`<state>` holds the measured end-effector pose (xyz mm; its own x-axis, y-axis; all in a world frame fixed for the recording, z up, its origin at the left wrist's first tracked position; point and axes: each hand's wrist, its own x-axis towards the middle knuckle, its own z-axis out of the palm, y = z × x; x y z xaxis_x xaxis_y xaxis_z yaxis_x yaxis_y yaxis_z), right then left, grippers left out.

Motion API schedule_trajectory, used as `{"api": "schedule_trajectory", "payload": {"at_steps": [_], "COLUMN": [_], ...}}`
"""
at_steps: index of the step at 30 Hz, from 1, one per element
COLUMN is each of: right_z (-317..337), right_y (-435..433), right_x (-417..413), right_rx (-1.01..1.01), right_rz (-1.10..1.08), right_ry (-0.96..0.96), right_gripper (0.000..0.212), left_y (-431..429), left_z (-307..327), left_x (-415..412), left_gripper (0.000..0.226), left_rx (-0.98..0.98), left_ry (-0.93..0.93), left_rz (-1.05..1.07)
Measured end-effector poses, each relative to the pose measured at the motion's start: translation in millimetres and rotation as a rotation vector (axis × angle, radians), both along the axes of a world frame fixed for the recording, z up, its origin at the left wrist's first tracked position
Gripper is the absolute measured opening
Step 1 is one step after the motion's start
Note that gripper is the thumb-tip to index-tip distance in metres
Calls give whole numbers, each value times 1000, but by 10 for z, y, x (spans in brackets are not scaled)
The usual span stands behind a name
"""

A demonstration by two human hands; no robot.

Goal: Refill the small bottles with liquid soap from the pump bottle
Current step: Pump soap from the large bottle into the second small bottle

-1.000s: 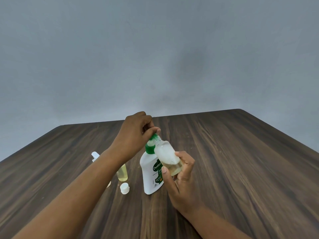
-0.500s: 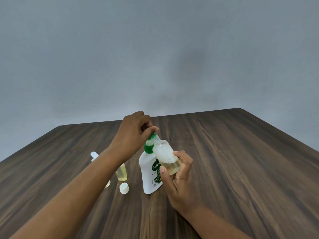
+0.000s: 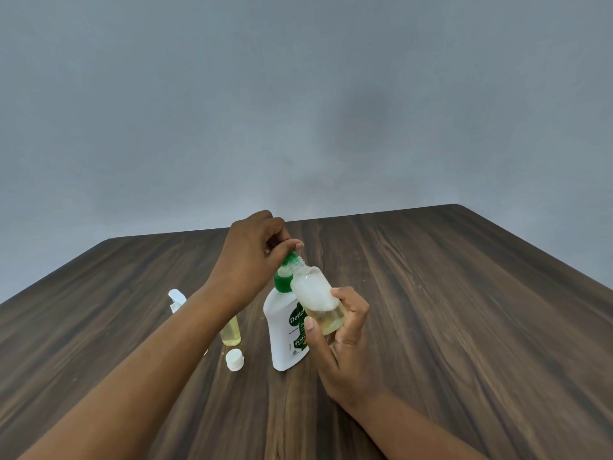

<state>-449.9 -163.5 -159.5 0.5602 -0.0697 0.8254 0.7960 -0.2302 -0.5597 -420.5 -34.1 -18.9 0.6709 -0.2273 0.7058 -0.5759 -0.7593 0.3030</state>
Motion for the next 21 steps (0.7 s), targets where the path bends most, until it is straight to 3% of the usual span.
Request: {"api": "schedule_trajectory", "payload": {"at_steps": [21], "right_z": [-20], "right_y": [-4], "right_x": [5], "right_rx": [-8], "right_rz": [-17], "right_ry": [22], "right_gripper": [42], "left_y": [-8], "left_z": [-121], "left_x": [-6], "left_gripper": [28], "left_rx": [-40], "left_ry": [-24], "left_rz": [33]}}
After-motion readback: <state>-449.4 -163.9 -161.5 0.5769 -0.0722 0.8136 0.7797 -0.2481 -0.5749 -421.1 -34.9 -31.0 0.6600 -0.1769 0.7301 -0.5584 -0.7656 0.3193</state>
